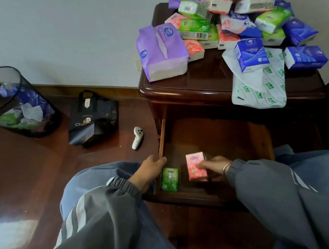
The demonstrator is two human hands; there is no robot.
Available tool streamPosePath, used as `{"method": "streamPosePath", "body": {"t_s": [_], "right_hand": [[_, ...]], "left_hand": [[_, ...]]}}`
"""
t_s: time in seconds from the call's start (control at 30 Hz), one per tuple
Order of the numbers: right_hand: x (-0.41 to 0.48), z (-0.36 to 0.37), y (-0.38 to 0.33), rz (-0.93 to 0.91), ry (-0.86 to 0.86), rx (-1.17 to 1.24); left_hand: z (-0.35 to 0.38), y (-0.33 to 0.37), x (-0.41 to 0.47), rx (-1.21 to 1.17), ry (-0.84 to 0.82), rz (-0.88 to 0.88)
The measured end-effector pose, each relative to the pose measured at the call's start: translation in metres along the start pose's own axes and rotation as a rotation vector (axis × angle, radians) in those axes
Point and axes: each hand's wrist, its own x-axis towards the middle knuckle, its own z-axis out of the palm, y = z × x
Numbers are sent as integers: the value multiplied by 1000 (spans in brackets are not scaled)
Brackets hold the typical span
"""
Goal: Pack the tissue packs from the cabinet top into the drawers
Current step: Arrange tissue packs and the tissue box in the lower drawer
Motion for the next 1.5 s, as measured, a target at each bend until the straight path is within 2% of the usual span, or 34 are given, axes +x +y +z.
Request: {"method": "streamPosePath", "body": {"t_s": [0.1,0.37,0.73,0.83,0.9,0.97,1.07,1.2,1.3,1.37,1.43,1.5], "right_hand": [[12,20,21,73,-31,-135],[27,52,26,-28,123,-410],[14,49,16,-96,-92,-632],[-14,33,-2,-229,-86,-689],[-47,13,-21,-359,-63,-688],[-83,-16,-36,-555,-44,-571],[-137,-66,-49,-871,143,-370],[-173,-134,-51,-1134,636,-259],[-166,-192,-54,-1083,1002,-289],[-152,-232,-60,-971,1134,-377],[-137,-264,-68,-864,1136,-512],[-121,-281,-74,-784,1056,-650]], "left_hand": [[5,-1,1,36,-58,9],[2,-1,5,78,-48,26],[-1,-1,13,144,-94,9],[-3,4,10,247,-36,44],[-4,12,6,328,103,107],[-5,26,-1,337,215,212],[-4,59,-23,355,211,371],[7,122,-64,339,166,616],[20,172,-86,343,186,778],[32,205,-90,337,224,848],[48,234,-87,298,263,878],[66,257,-78,262,282,844]]}}
